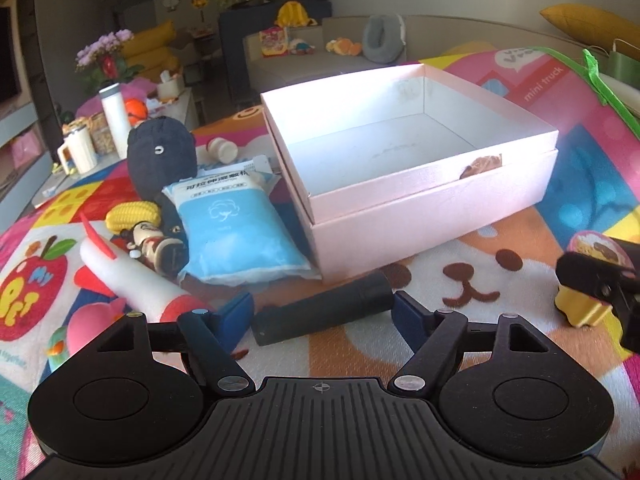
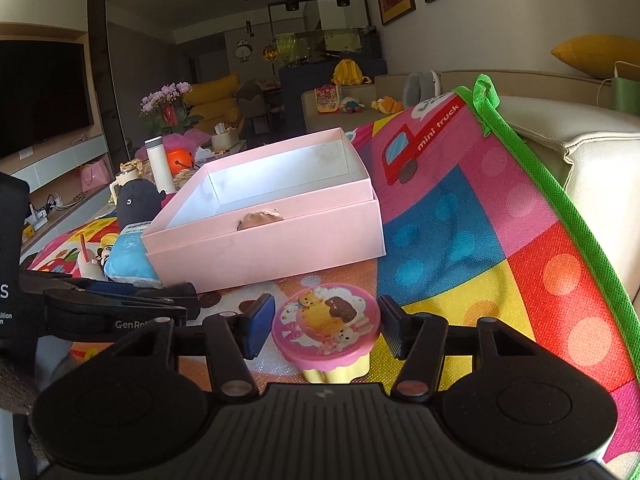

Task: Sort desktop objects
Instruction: 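Grasp the black foam tube with the left tool while the right tool holds the jar, then lower the jar and tube into the pink box and open both tools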

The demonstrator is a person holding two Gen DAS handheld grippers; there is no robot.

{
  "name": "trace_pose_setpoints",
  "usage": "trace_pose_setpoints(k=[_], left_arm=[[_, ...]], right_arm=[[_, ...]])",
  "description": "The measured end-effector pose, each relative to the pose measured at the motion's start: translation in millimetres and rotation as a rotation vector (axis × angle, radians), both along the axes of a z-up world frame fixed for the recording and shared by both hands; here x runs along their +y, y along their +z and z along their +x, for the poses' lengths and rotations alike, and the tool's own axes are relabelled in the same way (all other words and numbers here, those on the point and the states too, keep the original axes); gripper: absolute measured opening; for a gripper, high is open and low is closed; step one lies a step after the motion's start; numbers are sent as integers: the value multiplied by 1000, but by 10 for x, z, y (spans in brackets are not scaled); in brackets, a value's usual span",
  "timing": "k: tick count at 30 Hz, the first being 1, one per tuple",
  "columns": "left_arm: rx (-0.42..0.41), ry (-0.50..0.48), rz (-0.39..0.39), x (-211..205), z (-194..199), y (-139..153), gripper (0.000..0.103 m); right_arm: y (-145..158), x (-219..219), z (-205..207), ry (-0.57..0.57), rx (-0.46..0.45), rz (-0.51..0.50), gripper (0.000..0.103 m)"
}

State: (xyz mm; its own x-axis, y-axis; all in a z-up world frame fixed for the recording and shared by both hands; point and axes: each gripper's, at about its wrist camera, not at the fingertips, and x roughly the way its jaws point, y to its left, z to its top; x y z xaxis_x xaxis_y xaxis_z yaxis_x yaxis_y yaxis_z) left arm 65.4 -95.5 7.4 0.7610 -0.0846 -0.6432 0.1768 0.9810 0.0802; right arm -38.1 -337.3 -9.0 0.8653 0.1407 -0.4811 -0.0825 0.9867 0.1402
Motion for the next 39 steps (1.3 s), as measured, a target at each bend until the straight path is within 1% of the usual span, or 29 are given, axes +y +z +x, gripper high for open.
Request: trace_pose_setpoints(k=[5, 8, 11, 13, 17, 19, 23, 26, 28, 30, 31, 33, 34, 35, 36, 39], left_arm=[[28, -80, -4, 171, -455, 24, 81], [22, -151, 10, 239, -712, 28, 81], [10, -192, 19, 329, -877, 27, 82], [11, -187, 7, 402, -914, 22, 82], [9, -149, -11, 522, -941, 17, 88], [13, -130, -18, 563, -955, 19, 91], [18, -110, -51, 603, -992, 38, 94], [18, -115, -61, 575, -990, 35, 93], [21, -115, -57, 540, -968, 17, 93], [24, -112, -54, 511, -928, -6, 91], [24, -110, -58, 501, -903, -10, 90], [17, -101, -53, 482, -864, 0, 80], [13, -101, -51, 475, -851, 11, 80], [11, -103, -48, 468, -847, 19, 80], [8, -107, -44, 463, -855, 26, 80], [-6, -141, -23, 441, -952, 61, 80]], right_arm=[[-7, 41, 22, 15, 19, -18, 56], [-12, 82, 38, 12, 29, -45, 56], [2, 155, 3, 7, 31, -90, 56], [35, 215, -74, 35, 43, -98, 56], [91, 340, -266, 157, 80, -44, 56], [95, 430, -365, 187, 73, -63, 56], [44, 527, -487, 194, 63, -126, 56], [19, 514, -505, 186, 68, -139, 56], [17, 501, -510, 185, 67, -139, 60], [11, 507, -505, 184, 60, -151, 66], [7, 515, -493, 183, 60, -160, 66], [5, 532, -479, 180, 67, -168, 66], [7, 538, -476, 181, 72, -172, 66], [15, 542, -482, 186, 74, -176, 64], [28, 547, -497, 195, 75, -181, 56], [88, 539, -555, 215, 78, -193, 56]])
